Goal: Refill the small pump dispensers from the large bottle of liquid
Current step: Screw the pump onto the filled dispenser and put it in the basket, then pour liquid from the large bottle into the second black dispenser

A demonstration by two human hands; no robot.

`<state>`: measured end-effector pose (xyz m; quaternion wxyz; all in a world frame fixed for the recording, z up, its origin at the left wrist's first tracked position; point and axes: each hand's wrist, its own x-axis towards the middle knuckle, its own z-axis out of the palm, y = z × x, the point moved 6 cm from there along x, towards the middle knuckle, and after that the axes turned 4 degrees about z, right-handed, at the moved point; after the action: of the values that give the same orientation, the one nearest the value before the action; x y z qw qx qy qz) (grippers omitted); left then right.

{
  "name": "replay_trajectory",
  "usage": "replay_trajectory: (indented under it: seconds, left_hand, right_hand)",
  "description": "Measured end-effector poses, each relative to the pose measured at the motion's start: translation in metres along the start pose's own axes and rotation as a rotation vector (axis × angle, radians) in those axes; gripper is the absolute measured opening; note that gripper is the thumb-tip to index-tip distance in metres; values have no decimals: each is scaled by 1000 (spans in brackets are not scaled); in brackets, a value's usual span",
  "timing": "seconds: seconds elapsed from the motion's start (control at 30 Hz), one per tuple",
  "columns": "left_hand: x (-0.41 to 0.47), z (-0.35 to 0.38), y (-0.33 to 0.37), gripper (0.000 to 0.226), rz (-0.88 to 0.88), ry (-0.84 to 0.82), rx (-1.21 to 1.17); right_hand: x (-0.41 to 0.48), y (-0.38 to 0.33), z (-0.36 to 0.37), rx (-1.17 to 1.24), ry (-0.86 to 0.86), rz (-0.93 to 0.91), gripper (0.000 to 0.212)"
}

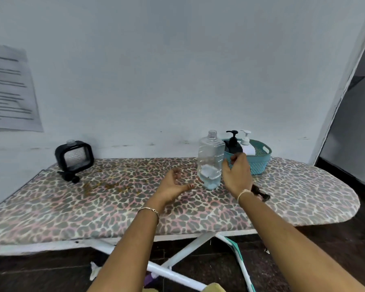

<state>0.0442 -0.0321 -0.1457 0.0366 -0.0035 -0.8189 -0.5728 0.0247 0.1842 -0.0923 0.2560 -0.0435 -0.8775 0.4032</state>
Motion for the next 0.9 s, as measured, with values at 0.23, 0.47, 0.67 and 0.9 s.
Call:
replay_trajectory:
  seconds: [0.23, 0.47, 0.67, 0.9]
  left_hand:
    - [-42, -61, -28, 72, -44, 177, 46]
    - [-53, -154, -53, 64, -51, 413, 71]
    - [-39, -237, -79, 60, -73, 586, 140]
    - [-4, -311, -103, 48, -67, 755, 160]
  right_hand:
    - [-78, -51, 43, -15, -130, -209, 18]
    - [-95, -119, 142, -56, -482, -301, 39]
    - [-95, -182, 232, -68, -652, -383, 47]
    - [-77, -235, 319, -26, -754, -431, 53]
